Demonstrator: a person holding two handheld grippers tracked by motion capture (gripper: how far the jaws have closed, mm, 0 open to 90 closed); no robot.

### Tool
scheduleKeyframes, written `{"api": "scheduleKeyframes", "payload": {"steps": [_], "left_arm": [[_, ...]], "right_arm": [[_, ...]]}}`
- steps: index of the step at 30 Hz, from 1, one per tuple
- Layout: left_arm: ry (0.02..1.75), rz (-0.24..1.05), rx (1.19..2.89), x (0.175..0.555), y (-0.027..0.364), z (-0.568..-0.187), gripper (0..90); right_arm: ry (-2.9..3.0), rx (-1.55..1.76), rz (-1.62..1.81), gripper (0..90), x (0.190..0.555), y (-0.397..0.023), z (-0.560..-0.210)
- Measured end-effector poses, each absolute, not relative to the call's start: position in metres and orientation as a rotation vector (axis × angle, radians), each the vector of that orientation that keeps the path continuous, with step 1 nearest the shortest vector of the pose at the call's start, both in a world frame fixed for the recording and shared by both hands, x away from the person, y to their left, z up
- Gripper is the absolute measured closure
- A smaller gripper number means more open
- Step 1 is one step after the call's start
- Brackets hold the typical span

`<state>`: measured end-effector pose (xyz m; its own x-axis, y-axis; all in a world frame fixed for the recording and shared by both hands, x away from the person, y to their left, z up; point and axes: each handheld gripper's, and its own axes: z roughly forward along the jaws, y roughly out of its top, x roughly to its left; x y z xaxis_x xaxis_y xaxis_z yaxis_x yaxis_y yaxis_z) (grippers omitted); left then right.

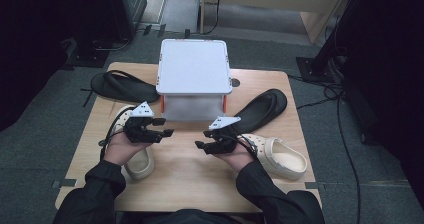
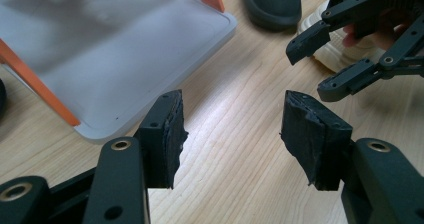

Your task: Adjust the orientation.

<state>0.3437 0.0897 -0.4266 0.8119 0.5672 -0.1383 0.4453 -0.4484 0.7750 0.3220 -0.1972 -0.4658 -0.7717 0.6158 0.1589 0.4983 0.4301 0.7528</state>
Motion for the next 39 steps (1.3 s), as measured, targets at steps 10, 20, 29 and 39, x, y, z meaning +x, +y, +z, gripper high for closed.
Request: {"api": "scheduleKeyframes", "payload": {"steps": [10,20,29,39], "left_arm": [[0.772,0.18,2.095,0.345,0.099,-0.421,42.9],[0.792,0.186,2.068,0.344,0.115,-0.416,42.4],[0.826,0.206,2.047,0.341,0.129,-0.411,41.0],[0.858,0.227,2.034,0.34,0.145,-0.409,41.0]], "right_arm": [[2.533,0.975,1.257,48.5,0.321,-0.193,-0.462],[2.55,0.958,1.285,48.9,0.321,-0.173,-0.46],[2.556,0.905,1.301,49.3,0.324,-0.157,-0.453],[2.584,0.834,1.299,49.3,0.33,-0.136,-0.447]]}}
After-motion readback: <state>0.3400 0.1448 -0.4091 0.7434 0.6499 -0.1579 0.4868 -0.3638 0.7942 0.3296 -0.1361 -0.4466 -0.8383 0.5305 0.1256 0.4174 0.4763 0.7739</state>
